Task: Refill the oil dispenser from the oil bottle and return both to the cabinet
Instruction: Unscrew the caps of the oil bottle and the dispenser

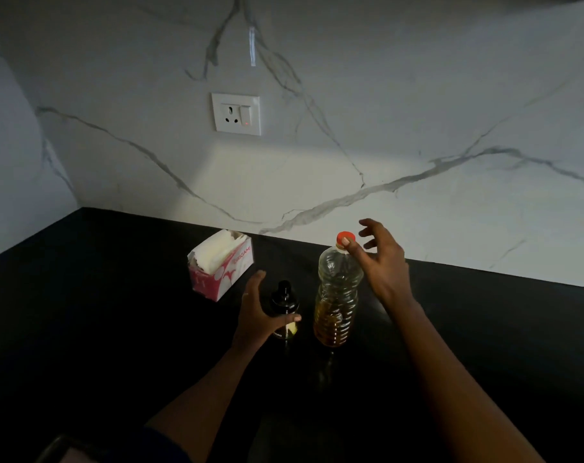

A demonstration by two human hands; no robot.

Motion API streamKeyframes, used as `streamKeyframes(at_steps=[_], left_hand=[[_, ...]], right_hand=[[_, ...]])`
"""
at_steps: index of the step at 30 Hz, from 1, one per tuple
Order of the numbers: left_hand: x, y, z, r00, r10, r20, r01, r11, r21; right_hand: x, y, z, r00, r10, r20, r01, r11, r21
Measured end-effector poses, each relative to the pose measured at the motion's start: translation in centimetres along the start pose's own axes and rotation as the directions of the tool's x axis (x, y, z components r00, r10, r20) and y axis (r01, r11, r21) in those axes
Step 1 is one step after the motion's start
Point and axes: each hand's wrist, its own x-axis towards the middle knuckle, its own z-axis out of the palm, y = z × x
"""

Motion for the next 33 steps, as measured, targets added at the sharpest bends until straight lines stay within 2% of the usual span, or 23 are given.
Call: streamKeyframes(at_steps=[3, 5, 7, 10, 13, 15, 18, 21, 24, 28, 30, 33], left_hand=[[0.3, 3.7, -0.5, 0.961, 0.270, -0.053, -0.270, 0.963, 0.002], [0.6, 6.1, 0.0, 0.941, 0.338, 0.008, -0.338, 0.941, 0.013], [1.1, 8.6, 0.9, 0.946, 0.307, 0.108, -0.308, 0.951, -0.004], [1.9, 10.8, 2.6, 0.954, 0.162, 0.251, -0.168, 0.986, 0.005], [2.3, 11.4, 3.7, 0.948, 0.091, 0.305, -0.112, 0.992, 0.051], [2.2, 11.4, 4.1, 0.946, 0.070, 0.316, -0.076, 0.997, 0.006], [2.0, 11.4, 4.4, 0.954, 0.065, 0.294, -0.055, 0.998, -0.042], [2.0, 11.6, 4.4, 0.960, 0.063, 0.274, -0.060, 0.998, -0.020], [1.9, 11.6, 4.7, 0.967, 0.067, 0.248, -0.063, 0.998, -0.023], [2.0, 11.8, 4.7, 0.969, 0.055, 0.243, -0.047, 0.998, -0.039], [2.0, 11.8, 4.7, 0.969, 0.049, 0.242, -0.040, 0.998, -0.040], [2.2, 12.0, 4.8, 0.969, 0.053, 0.241, -0.048, 0.999, -0.026]], right_hand=[[1.6, -1.9, -0.7, 0.999, 0.012, 0.041, -0.001, 0.969, -0.246], [2.4, -3.1, -0.9, 0.996, 0.045, 0.082, -0.006, 0.906, -0.423], [3.0, -4.2, -1.1, 0.991, 0.071, 0.113, 0.003, 0.833, -0.553], [3.9, -5.0, -1.1, 0.980, 0.107, 0.168, 0.028, 0.761, -0.648], [4.6, -5.5, -0.9, 0.968, 0.120, 0.220, 0.060, 0.742, -0.668], [4.9, -5.7, -0.8, 0.958, 0.115, 0.264, 0.092, 0.746, -0.660], [5.3, -5.8, -1.0, 0.923, 0.106, 0.369, 0.147, 0.791, -0.594], [5.5, -6.5, -1.8, 0.868, 0.107, 0.484, 0.183, 0.838, -0.514], [6.0, -6.6, -2.0, 0.893, 0.089, 0.441, 0.181, 0.827, -0.532], [5.9, -6.0, -1.3, 0.936, 0.143, 0.323, 0.123, 0.726, -0.676], [5.8, -5.9, -0.9, 0.924, 0.142, 0.354, 0.159, 0.701, -0.695], [6.2, -6.0, -0.8, 0.886, 0.124, 0.447, 0.219, 0.737, -0.639]])
